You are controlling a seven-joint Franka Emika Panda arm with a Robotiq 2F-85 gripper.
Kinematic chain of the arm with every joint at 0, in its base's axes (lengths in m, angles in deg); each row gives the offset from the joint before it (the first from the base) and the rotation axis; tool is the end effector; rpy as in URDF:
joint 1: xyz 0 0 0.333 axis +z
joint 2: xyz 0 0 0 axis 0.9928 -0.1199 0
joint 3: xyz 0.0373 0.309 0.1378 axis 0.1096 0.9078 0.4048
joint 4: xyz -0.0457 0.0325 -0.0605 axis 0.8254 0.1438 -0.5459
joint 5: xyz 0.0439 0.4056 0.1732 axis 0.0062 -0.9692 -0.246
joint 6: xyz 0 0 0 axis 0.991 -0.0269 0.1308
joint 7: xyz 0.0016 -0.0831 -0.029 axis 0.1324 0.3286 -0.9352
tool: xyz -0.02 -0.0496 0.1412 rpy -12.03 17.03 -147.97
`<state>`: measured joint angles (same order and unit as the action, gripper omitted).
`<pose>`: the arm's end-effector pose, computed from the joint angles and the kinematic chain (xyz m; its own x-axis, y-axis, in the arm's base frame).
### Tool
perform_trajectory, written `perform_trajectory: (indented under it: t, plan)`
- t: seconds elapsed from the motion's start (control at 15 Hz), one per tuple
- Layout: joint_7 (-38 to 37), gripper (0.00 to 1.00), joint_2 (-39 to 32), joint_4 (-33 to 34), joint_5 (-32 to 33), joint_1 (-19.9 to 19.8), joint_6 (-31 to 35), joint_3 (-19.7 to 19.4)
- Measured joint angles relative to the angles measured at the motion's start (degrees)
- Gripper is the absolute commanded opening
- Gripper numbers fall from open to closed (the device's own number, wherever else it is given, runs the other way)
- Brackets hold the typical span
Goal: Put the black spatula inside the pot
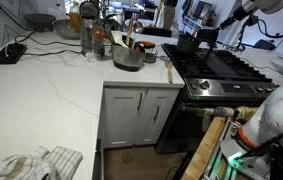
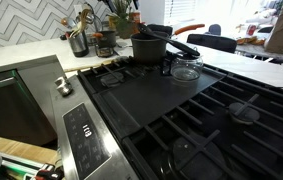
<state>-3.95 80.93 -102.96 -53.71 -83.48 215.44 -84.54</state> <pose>0.3907 -0.4683 0.5533 0.8430 -0.0297 0.5371 -0.0817 -0.9940 0.0733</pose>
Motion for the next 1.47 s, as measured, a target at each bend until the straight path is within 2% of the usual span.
perform_trajectory:
  t: [0.33,0.53,0.67,0.93,1.2,1.33,1.47]
  plan:
    - [12.47,1.00,-6.71,6.16,-11.04,-0.98,-8.78,-3.97]
    - [21.01,1.00,-13.25,10.91,-17.18,-4.37,-12.09,-4.82]
    - [27.07,1.00,-18.00,14.19,-20.83,-8.14,-14.38,-3.90]
    - [37.78,1.00,-27.41,21.81,-25.67,-19.56,-21.78,2.66]
    - [41.78,1.00,-35.76,32.40,-28.34,-31.58,-26.78,11.47]
    - [41.78,1.00,-38.20,36.34,-29.34,-35.00,-27.49,13.93]
    - [41.78,1.00,-39.00,37.70,-29.49,-35.86,-27.89,14.48]
